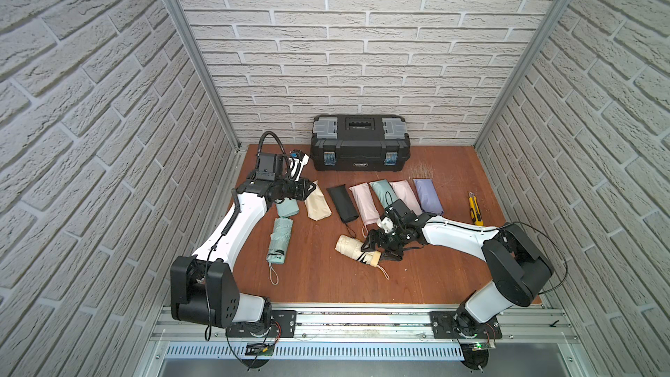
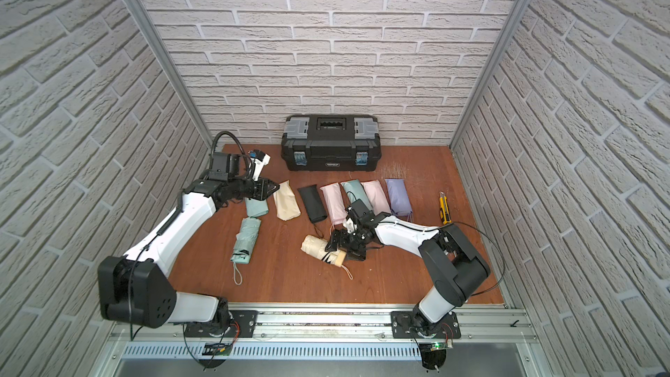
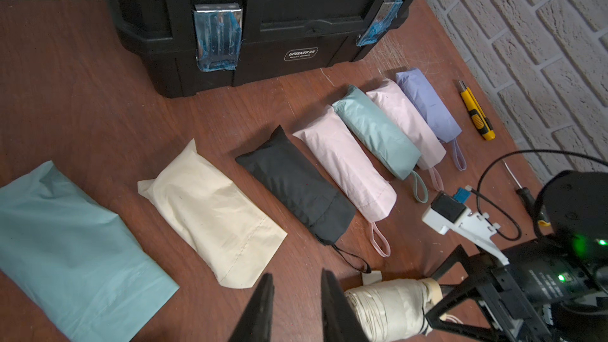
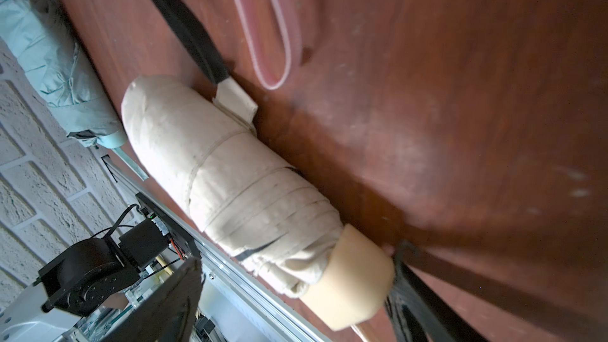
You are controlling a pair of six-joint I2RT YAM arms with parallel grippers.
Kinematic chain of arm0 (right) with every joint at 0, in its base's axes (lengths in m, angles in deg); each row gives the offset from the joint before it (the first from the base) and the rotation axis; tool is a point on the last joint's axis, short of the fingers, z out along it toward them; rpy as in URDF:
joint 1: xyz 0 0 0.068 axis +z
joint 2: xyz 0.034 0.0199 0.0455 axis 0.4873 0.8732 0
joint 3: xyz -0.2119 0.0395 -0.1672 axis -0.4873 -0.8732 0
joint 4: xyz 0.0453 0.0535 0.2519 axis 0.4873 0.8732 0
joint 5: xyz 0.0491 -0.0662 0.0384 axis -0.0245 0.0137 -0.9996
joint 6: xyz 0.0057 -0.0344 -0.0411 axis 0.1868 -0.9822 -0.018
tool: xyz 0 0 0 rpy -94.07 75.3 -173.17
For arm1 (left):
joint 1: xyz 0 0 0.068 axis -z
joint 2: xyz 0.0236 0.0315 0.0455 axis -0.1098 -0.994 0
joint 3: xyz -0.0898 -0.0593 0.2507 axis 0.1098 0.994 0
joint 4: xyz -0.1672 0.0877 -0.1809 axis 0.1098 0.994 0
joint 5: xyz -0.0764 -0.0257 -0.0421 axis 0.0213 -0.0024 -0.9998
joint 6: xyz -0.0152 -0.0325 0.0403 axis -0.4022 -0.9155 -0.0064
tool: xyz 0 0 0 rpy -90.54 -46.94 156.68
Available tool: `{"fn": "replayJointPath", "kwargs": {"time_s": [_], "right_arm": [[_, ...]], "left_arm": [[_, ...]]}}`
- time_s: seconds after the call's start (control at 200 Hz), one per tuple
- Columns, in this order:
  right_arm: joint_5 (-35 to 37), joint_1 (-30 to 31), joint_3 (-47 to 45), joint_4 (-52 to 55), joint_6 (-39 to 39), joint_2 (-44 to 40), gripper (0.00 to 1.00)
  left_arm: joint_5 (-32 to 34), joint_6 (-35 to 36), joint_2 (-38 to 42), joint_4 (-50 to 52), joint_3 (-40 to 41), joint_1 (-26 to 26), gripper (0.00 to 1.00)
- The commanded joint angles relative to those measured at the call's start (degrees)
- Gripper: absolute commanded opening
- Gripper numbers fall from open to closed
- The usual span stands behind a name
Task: Take umbrellas out of sleeves
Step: Move the umbrella to the center of the board.
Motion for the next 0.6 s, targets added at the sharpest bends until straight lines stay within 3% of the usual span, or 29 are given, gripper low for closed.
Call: {"fn": "replayJointPath", "kwargs": {"time_s": [0.0,0.15,0.345,0.48,0.535,0.595], "right_arm": [[-2.08,3.42,3.91,-4.92,3.77,2.67,0.88],[-2.33,7.91,9.34,-6.82,5.46,7.41,0.88],[-4.93,9.32,12.44,-10.54,7.73,10.47,0.88],[-7.65,10.97,15.82,-8.64,4.89,12.19,0.88],[-4.79,11.03,17.39,-3.94,1.9,11.27,0.87],[3.04,11.4,21.74,7.04,-4.52,10.29,0.87]], "left_arm": [[-0.95,0.28,1.51,-1.25,0.2,-0.53,0.28],[-0.84,0.35,1.66,-0.99,0.06,-0.88,0.28],[-0.7,0.37,2.03,-0.99,0.3,-1.11,0.28],[-0.7,0.37,2.01,-0.98,0.23,-1.19,0.28],[-0.72,0.37,2.2,-0.9,0.24,-1.26,0.28],[-0.67,0.32,2.26,-0.99,0.23,-1.31,0.28]]}}
